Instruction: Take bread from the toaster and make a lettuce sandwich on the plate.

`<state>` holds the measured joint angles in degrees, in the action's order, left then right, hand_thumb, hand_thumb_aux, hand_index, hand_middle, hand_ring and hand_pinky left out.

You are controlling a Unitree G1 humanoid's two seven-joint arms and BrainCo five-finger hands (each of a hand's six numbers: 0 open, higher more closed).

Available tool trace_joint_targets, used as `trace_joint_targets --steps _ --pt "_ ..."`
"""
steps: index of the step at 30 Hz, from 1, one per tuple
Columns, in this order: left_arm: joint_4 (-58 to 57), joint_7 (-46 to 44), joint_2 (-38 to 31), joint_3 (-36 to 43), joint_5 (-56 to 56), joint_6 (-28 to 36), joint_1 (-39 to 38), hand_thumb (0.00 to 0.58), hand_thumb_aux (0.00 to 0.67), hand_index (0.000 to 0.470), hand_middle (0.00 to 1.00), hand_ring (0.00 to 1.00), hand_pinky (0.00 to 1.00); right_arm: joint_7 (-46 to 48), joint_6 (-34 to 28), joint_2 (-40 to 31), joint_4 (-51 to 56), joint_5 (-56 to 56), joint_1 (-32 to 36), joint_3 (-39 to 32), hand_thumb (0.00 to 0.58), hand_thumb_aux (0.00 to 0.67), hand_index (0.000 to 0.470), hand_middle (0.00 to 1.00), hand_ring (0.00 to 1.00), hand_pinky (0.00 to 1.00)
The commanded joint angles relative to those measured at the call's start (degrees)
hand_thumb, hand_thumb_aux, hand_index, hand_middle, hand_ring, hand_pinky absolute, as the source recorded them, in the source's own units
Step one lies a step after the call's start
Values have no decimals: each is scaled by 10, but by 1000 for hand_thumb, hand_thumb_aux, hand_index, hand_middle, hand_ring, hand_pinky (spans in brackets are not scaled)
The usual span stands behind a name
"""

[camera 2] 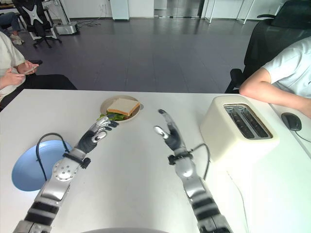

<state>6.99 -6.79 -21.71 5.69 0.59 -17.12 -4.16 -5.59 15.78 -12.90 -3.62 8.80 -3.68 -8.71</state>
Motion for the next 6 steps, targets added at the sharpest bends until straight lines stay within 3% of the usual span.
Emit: trace_joint_targets --steps 1,6 --pt "154 6 40 -23 87 35 -130 0 0 0 0 0 0 53 -9 -11 -169 -130 -183 53 0 0 0 0 0 0" --pt "196 1 60 -50 125 68 -171 0 0 0 0 0 0 79 -25 9 -196 -176 -245 62 0 0 0 0 0 0"
